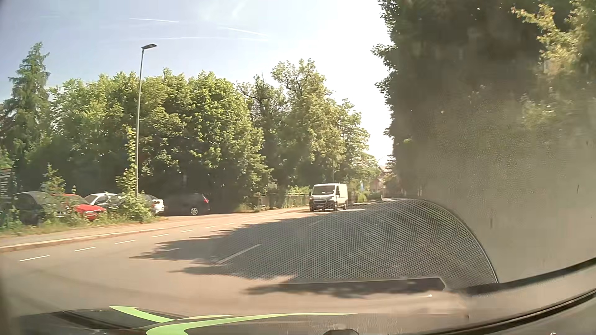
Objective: Follow the waypoints while adhering to traffic rules and regulations
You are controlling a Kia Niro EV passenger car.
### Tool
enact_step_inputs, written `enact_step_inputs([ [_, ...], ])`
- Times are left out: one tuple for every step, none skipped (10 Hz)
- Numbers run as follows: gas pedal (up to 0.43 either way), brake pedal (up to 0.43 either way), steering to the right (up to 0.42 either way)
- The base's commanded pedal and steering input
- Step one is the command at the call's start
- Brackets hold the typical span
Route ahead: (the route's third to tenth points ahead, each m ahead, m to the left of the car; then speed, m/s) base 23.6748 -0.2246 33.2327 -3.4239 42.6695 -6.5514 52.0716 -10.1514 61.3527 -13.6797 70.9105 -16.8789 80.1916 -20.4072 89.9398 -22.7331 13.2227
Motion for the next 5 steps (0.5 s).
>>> enact_step_inputs([
  [0.02, 0.0, 0.058],
  [0.02, 0.0, 0.058],
  [0.02, 0.0, 0.058],
  [0.02, 0.0, 0.057],
  [0.02, 0.0, 0.057],
])
